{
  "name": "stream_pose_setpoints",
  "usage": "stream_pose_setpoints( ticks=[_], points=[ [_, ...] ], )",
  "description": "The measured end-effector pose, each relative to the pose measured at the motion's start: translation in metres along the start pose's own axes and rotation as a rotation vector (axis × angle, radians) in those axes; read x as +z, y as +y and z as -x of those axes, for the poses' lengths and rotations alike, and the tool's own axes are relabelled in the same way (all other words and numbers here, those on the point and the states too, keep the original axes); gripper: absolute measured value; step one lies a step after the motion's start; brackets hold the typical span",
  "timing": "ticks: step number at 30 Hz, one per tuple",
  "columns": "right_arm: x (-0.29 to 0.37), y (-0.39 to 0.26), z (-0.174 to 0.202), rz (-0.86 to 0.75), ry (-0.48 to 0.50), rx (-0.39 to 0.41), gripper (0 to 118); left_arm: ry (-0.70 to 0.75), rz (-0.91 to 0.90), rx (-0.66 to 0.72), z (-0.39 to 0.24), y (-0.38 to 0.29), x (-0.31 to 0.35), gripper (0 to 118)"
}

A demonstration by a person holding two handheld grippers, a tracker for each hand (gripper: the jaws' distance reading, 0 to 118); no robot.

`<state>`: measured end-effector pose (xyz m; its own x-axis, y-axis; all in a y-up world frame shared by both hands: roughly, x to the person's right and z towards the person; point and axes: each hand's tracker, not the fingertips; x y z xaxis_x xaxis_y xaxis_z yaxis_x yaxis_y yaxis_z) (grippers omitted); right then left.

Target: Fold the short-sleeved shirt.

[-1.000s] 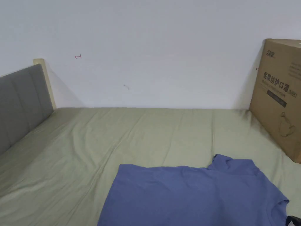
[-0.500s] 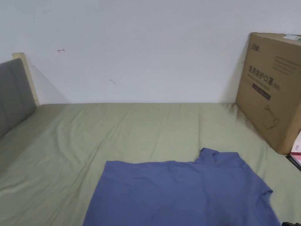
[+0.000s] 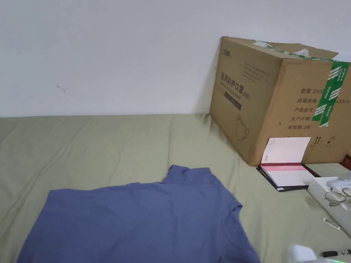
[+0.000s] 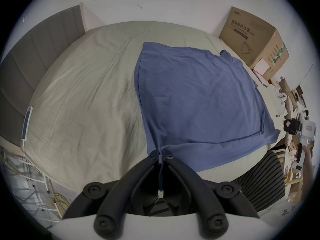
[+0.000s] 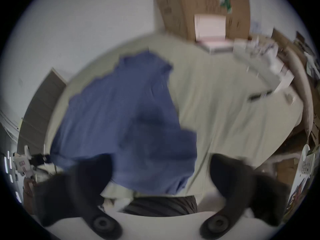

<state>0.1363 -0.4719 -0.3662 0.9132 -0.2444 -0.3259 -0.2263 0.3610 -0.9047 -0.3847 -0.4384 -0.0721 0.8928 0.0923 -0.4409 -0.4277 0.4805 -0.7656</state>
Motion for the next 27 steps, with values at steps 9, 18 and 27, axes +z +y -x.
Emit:
stream_pose_setpoints(
  ticks=[9,18,27],
  points=[
    [-0.049,-0.015,0.005,0.09,-0.176,0.214,95,0.03,0.088,0.047,0.013,-0.009,-0.018,1],
    [-0.003,-0.022,0.001,-0.014,-0.032,0.144,5,0.011,0.092,0.042,0.015,-0.005,-0.016,1],
    [0.051,0.012,0.009,-0.148,0.077,0.066,5,-0.067,-0.015,0.111,0.034,0.018,0.005,1]
  ],
)
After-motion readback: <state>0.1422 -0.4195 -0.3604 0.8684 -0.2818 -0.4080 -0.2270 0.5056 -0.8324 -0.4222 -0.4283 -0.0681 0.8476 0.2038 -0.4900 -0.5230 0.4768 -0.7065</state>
